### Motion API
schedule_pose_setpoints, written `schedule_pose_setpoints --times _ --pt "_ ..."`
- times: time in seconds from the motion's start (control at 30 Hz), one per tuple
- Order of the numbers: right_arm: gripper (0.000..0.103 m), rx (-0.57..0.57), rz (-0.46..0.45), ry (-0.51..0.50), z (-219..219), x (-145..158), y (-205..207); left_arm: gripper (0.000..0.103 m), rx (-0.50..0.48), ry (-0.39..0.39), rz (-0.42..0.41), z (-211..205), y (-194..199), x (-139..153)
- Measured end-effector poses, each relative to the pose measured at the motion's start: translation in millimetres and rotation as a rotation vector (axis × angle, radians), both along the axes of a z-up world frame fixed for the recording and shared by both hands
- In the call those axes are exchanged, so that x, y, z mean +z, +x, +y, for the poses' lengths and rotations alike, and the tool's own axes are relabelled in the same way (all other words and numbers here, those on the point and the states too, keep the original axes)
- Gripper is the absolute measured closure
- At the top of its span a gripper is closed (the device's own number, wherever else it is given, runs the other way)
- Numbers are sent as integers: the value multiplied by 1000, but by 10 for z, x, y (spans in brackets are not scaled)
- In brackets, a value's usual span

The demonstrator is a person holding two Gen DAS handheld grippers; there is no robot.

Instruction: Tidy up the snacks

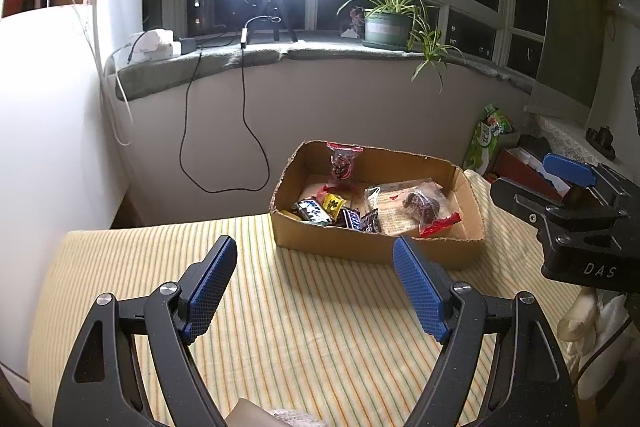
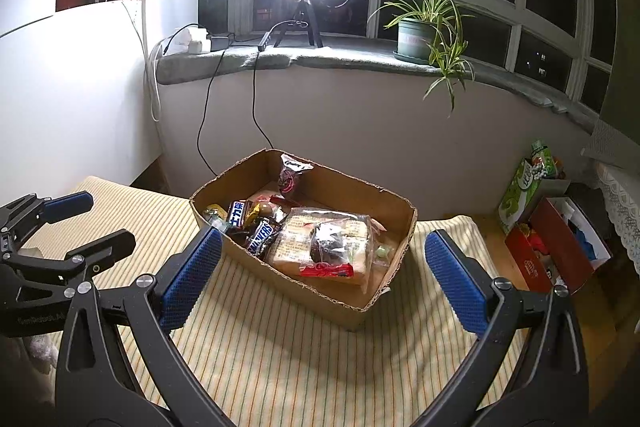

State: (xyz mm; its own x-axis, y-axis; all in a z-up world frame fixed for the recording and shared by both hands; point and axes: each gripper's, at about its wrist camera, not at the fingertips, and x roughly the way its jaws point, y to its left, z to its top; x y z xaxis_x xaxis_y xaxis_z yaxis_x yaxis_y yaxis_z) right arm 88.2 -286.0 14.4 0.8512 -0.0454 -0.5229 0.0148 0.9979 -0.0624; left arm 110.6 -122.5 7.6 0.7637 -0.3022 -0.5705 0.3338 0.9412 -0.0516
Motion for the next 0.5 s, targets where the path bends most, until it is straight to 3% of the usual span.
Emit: schedule_pose_setpoints --times 0.5 --pt "0 2 8 0 24 -44 -38 22 6 7 -7 21 -28 -7"
